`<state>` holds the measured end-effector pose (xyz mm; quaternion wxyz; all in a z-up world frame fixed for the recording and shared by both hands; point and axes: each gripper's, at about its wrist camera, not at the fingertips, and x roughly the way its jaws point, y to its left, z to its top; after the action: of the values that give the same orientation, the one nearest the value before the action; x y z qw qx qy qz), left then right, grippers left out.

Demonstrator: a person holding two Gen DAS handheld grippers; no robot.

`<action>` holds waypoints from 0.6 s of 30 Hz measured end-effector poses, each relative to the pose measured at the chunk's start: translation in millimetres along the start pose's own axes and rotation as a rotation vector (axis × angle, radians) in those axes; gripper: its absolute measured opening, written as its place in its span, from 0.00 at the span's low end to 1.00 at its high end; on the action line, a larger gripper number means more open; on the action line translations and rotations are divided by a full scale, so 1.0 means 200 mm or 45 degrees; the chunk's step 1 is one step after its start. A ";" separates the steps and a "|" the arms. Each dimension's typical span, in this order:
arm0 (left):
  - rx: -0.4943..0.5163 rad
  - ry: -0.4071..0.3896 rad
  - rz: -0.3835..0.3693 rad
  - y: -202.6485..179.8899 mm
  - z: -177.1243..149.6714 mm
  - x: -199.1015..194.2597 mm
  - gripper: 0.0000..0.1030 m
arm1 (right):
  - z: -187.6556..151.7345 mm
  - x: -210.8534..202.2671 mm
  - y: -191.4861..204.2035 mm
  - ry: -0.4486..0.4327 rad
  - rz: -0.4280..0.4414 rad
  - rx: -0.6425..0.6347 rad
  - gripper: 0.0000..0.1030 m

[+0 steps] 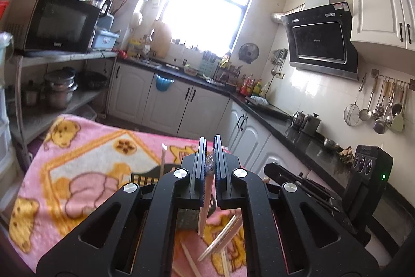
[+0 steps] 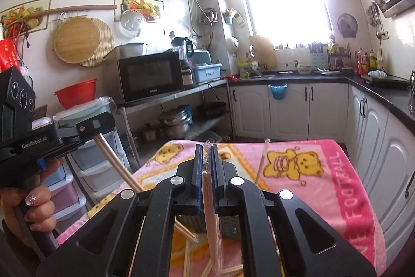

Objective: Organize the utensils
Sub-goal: 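Lift the chopstick with the right tool and carry it over the caddy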

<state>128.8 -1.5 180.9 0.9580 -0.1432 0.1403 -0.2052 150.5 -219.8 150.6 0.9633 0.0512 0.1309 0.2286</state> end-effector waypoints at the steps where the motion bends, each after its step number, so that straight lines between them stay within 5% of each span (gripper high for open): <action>1: 0.009 -0.012 0.001 -0.01 0.02 0.00 0.03 | 0.02 0.00 0.01 -0.011 0.002 -0.007 0.06; 18: 0.064 -0.171 0.071 0.02 0.28 0.00 0.03 | 0.28 0.04 0.06 -0.153 0.021 -0.058 0.06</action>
<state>148.6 14.9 231.9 0.9739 -0.1284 0.0747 -0.1717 168.3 -207.0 204.6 0.9684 0.0438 0.0674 0.2360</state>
